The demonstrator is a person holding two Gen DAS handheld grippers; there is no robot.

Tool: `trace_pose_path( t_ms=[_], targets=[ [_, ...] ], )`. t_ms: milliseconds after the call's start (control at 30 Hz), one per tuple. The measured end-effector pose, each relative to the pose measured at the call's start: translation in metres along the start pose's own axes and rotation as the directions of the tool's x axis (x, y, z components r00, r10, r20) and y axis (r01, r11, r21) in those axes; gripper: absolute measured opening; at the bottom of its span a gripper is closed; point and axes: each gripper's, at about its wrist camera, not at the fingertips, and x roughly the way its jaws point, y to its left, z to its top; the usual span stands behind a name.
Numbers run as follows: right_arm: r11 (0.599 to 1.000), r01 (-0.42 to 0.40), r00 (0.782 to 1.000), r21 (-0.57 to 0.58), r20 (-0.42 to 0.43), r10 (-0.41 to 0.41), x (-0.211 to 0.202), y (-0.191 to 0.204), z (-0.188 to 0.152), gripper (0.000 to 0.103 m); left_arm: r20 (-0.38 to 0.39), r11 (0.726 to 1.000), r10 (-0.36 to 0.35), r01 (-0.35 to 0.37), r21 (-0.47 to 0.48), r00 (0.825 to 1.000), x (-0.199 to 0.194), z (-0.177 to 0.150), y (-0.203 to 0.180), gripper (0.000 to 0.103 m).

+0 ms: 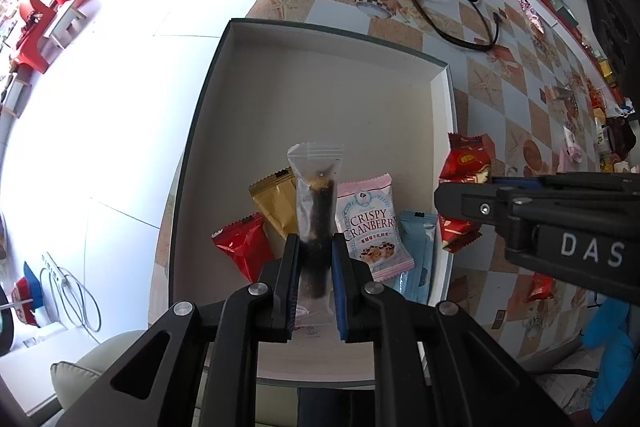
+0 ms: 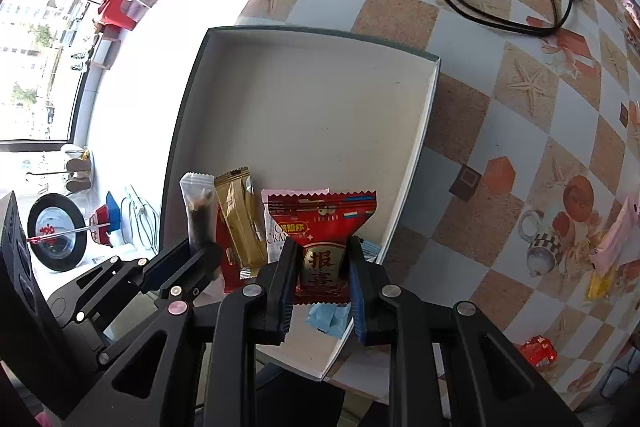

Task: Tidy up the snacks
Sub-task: 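Carry the clear packet with the left tool while the right tool carries a red candy to the tray, then open both tools releasing the clear packet and red candy into the tray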

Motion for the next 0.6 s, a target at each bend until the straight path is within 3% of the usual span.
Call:
trace_pose_path(
  t_ms=[600],
  targets=[
    [0.999,0.027,0.999,-0.032,-0.024,-0.028,0.012,0.015,0.006,0.025,-0.033,1.000,0.000,0.000,-0.005,0.999,0.011,-0.005,0.000,0.017]
  ],
)
